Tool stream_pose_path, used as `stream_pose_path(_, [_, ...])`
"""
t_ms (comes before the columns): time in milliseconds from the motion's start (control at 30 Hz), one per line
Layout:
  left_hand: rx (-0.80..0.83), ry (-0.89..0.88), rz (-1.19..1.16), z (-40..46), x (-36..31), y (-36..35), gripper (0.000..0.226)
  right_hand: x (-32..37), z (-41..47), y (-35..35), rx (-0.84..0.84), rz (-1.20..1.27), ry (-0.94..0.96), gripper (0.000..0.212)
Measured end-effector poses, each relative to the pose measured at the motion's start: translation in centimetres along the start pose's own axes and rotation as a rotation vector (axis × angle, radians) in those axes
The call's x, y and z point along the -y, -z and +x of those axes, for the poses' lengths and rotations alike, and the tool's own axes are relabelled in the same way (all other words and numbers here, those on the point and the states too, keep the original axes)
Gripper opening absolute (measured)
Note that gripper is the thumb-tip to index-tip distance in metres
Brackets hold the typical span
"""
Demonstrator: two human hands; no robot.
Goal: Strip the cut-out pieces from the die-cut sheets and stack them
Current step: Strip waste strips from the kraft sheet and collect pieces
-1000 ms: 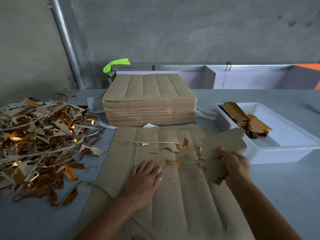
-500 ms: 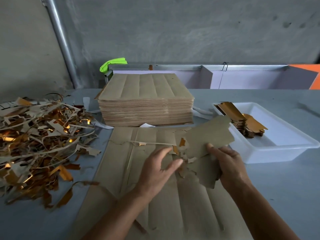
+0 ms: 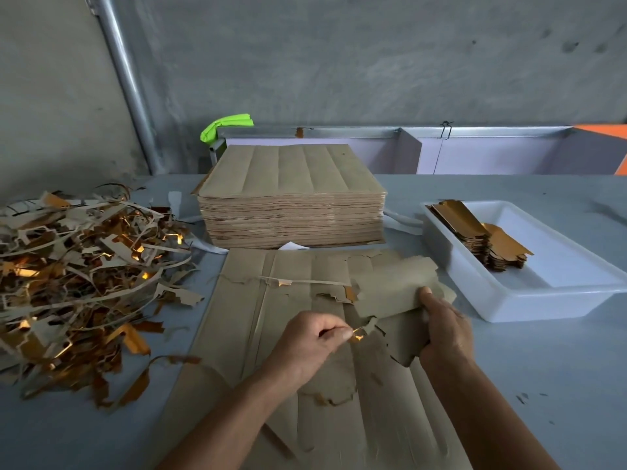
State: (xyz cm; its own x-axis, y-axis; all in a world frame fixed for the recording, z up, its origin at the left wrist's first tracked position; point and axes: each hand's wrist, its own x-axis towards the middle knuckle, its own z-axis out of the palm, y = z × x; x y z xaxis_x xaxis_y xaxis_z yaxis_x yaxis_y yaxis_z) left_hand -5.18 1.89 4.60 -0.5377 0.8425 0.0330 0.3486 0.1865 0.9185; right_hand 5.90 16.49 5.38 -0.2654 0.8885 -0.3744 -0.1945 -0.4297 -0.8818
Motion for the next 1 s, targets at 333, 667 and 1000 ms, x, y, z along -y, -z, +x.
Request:
stream_pose_path(333, [-0.460,0.000,0.361,2.0,1.8,3.6,0.016,0.3,1.2,0.6,-0.027,-0.037,-0.102,0.010])
stream_pose_path(667, [-0.215,-0.056,1.115,9.1,4.8,4.1,0.053,-1.1,2.9,-0.3,0.159,-0.253,-0.019,0.041])
stream_pose_path(1000, [-0.049,-0.112,1.231,14.2,5.9,2.6,0.022,-0.9,4.7,-0.8,0.296,-0.457,0.078,0.026])
